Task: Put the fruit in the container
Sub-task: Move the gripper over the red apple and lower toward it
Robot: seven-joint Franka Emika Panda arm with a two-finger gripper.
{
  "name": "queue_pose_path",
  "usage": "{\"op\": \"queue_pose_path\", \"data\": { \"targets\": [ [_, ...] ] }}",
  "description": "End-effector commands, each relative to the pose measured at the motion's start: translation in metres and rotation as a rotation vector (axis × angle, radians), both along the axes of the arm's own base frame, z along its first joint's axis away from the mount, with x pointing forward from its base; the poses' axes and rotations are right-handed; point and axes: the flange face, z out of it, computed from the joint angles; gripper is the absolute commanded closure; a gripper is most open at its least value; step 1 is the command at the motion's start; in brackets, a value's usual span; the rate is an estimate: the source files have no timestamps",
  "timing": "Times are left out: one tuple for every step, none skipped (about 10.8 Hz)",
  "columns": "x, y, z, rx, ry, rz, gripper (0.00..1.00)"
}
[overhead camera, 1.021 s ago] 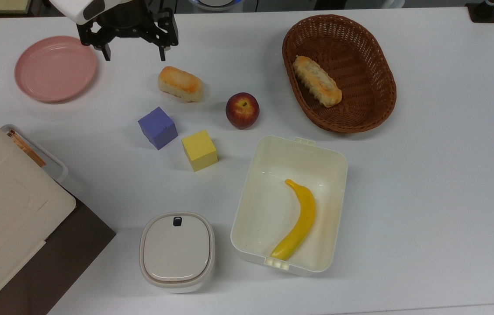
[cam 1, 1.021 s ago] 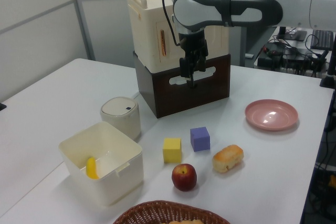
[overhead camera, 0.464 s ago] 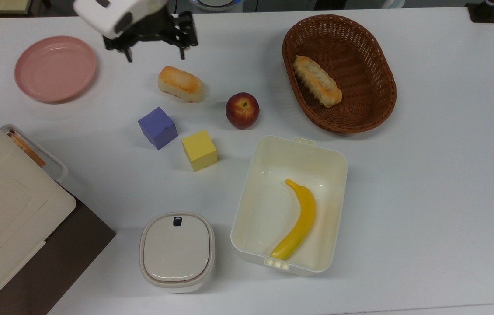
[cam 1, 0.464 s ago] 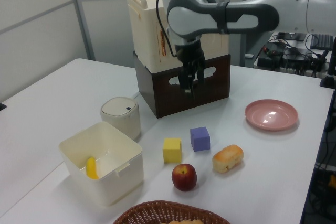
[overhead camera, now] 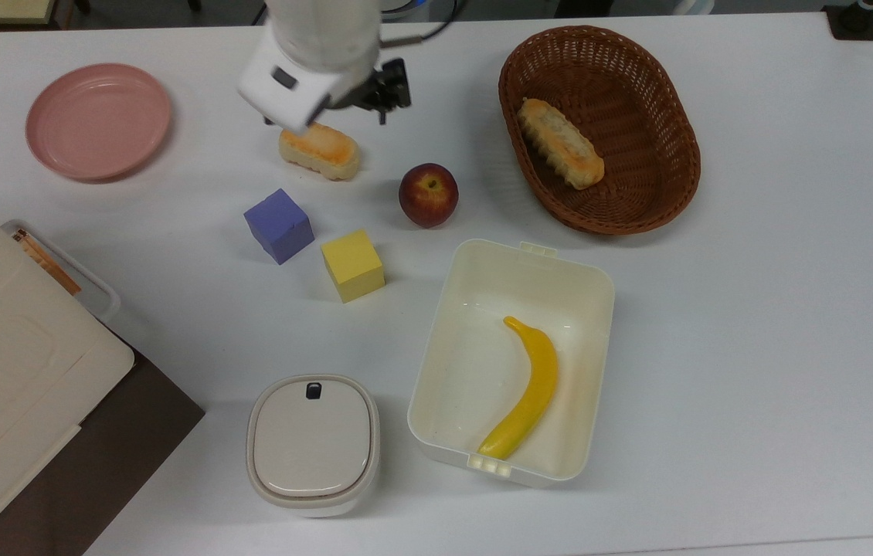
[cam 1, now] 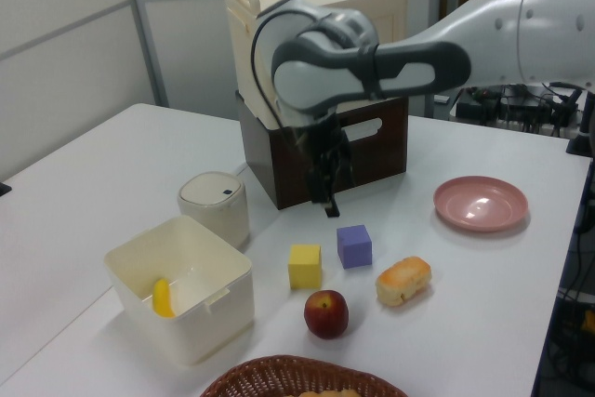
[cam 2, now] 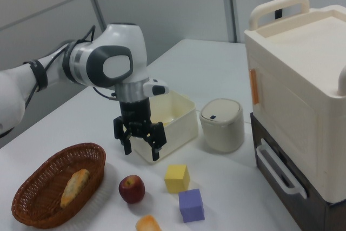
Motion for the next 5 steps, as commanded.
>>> {"op": "queue_pose_path", "data": {
  "targets": [
    [0.001,0.046,-0.046,-0.033,0.085,0.001,0.00],
    [0.000,0.057,-0.062,-0.049,0.106,-0.004,0.00],
    [0.000,0.068,-0.078,-0.065,0.126,-0.015,0.00],
    [0.000,0.081,-0.095,-0.083,0.148,-0.017,0.00],
    [0.000,0.092,-0.110,-0.104,0.167,-0.018,0.00]
  ]
}}
